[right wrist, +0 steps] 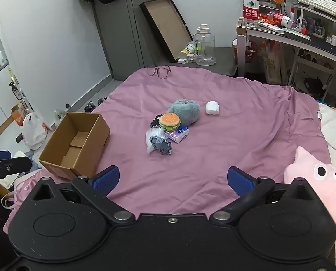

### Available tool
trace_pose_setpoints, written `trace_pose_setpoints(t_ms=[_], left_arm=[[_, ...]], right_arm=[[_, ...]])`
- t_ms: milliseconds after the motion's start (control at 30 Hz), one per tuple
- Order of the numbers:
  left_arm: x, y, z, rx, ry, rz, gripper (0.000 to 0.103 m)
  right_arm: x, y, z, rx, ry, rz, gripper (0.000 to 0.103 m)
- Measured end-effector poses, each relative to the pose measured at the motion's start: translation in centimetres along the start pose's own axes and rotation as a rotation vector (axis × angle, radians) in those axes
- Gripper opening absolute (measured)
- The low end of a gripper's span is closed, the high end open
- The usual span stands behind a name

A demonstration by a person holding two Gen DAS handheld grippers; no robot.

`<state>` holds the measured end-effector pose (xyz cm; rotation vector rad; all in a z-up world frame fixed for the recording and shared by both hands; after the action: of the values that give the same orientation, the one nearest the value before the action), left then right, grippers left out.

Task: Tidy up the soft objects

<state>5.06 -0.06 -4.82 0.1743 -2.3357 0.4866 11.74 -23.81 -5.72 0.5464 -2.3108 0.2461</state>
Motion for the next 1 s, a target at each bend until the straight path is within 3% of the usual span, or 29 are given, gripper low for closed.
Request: trace_pose_setpoints(t_ms=[1000], left_arm=[[-0.52, 0.29, 0.55, 0.034, 0.020, -0.023, 0.102]], right_arm=[[-0.35, 0.00, 0.28, 0.006, -0.011, -0.027, 0.103]])
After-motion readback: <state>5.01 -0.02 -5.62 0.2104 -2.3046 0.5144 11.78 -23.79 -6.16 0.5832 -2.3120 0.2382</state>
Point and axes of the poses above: each gripper's, at about its wrist camera, not at the fingertips, and x roughly against the way its jaws point, y to its left, z to its underside, the point moved 7 cm from there along -x, roughly the way its jaws point, and after that the axes turned 12 degrees about x, right-handed, at the moved point
